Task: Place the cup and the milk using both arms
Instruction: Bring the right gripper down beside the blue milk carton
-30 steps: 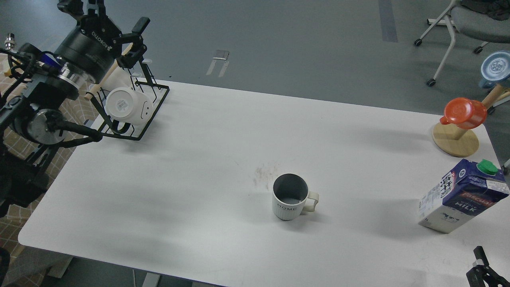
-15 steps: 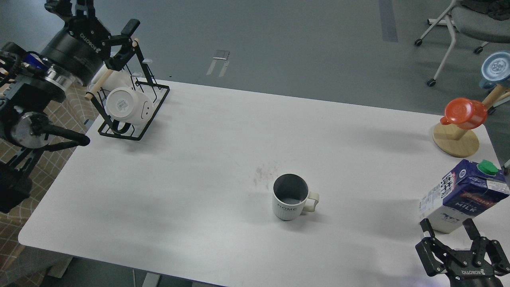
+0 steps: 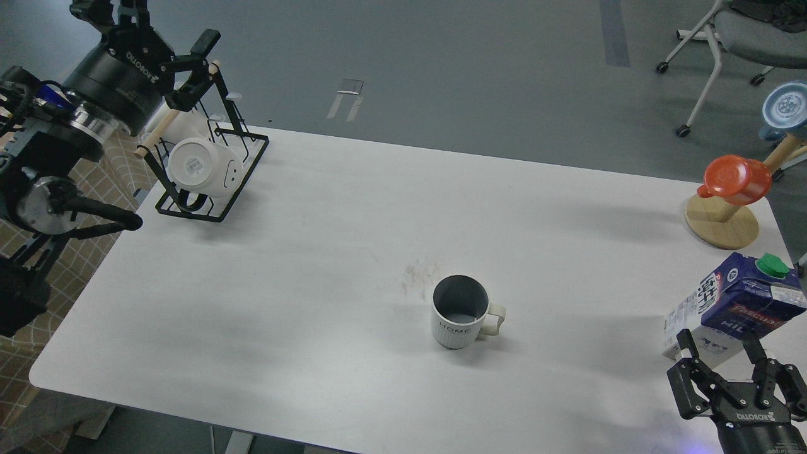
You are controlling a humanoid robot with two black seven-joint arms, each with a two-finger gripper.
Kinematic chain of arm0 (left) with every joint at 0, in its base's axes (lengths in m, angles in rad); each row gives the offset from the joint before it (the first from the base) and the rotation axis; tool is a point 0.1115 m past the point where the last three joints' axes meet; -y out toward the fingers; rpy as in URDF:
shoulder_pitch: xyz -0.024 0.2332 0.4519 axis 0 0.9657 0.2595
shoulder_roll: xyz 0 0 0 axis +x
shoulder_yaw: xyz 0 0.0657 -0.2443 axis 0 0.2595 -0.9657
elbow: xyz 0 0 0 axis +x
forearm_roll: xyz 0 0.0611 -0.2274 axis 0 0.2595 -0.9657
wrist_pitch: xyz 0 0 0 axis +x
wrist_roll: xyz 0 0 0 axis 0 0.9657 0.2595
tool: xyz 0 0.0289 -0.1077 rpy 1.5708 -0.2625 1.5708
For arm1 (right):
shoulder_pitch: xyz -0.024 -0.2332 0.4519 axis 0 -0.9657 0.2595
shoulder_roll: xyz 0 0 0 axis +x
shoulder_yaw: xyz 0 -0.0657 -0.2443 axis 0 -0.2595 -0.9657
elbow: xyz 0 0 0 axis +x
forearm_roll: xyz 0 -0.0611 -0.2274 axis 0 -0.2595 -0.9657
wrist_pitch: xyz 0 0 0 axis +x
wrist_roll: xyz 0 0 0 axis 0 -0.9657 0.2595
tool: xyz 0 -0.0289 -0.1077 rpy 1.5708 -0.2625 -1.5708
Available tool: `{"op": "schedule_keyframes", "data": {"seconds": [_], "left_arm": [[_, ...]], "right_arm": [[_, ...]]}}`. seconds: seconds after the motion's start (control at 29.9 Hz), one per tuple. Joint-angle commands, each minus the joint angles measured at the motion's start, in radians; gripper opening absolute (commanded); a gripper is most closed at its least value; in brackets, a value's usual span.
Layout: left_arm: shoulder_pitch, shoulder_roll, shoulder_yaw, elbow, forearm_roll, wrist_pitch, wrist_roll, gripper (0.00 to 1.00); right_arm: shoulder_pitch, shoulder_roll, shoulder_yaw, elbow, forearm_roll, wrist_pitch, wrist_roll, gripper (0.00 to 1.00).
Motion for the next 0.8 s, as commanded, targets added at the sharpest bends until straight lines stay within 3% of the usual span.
{"op": "schedule_keyframes", "data": {"seconds": [0.0, 0.47, 0.53, 0.63, 0.77], "left_arm": [[0.0, -0.005, -0.001, 0.0, 0.0, 0.001, -0.004, 0.98], [0.0, 0.015, -0.004, 0.0, -0.002, 0.021, -0.006, 0.98], [0.0, 0.016, -0.004, 0.0, -0.002, 0.02, -0.006, 0.98], [0.0, 0.015, -0.003, 0.0, -0.002, 0.021, -0.006, 0.98], [0.0, 0.016, -0.009, 0.0, -0.002, 0.021, -0.006, 0.98]], "right_arm": [[-0.01, -0.002, 0.015, -0.004, -0.037, 0.0, 0.023, 0.71], [0.001, 0.0, 0.093, -0.005, -0.028, 0.0, 0.021, 0.7], [0.009, 0.0, 0.095, -0.007, -0.028, 0.0, 0.021, 0.73], [0.021, 0.0, 0.095, -0.01, -0.033, 0.0, 0.021, 0.86], [0.03, 0.0, 0.093, -0.01, -0.034, 0.0, 0.021, 0.91]]}}
